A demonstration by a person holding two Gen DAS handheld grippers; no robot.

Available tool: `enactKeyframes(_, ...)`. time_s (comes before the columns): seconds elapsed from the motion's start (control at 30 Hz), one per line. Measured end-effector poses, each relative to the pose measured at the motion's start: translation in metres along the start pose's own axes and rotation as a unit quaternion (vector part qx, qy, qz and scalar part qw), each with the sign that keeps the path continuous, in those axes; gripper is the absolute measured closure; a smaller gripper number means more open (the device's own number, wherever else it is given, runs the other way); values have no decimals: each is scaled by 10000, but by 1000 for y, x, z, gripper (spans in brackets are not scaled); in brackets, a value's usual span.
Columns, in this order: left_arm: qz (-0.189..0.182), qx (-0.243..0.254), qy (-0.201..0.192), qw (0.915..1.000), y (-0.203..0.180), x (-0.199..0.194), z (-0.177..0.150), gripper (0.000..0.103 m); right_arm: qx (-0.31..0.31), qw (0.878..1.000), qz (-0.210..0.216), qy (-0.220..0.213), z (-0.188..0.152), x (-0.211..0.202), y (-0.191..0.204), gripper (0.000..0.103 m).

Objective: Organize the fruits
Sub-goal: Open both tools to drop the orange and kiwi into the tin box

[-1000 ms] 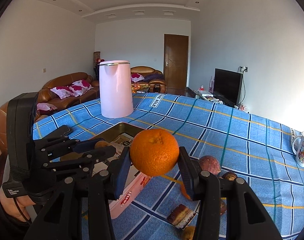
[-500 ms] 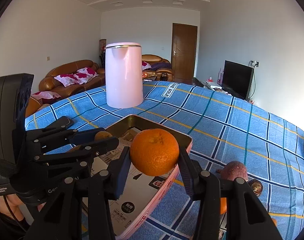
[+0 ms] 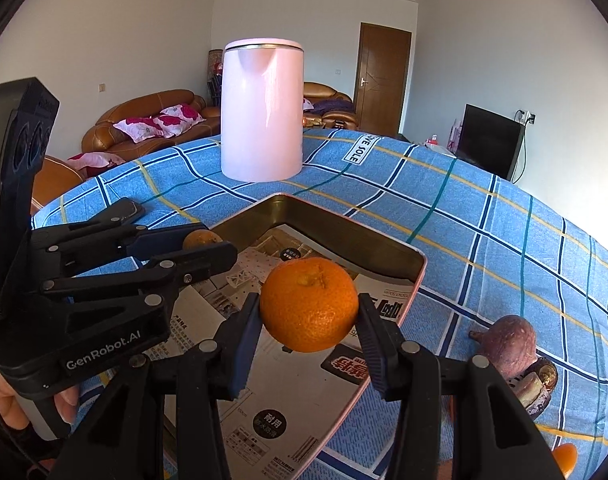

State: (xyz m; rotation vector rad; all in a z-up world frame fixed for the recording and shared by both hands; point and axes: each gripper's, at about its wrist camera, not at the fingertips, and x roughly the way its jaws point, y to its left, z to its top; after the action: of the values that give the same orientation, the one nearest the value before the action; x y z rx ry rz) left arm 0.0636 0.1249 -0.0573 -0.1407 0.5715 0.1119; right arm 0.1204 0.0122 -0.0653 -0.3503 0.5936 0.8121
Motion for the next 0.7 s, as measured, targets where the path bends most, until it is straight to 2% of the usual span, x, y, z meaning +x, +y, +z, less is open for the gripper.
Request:
enactKeyframes(0.17, 73, -21, 0, 10000, 2, 0, 1, 75, -43, 9997, -9, 242, 1, 9, 2, 54)
enactKeyframes(0.27, 94, -30, -51, 9999, 0, -3, 1, 62, 6, 9998, 43, 209, 2, 8, 2, 52)
enactKeyframes(0.33, 87, -45, -139, 9999, -3, -10, 1, 46, -9, 9999, -38, 134, 1, 3, 2, 40)
enactKeyframes(0.43, 66, -25, -365, 9993, -9, -27, 1, 30, 11, 9999, -91, -40, -3, -13, 0, 39)
enactKeyframes(0.57, -161, 39, -605, 9980, -24, -49, 0, 27, 96, 9987, -282, -405, -15, -55, -14, 38)
enactKeyframes(0.7, -523, 198, -648, 9963, -52, -57, -4, 23, 453, 9959, -456, -643, -48, -100, -39, 31)
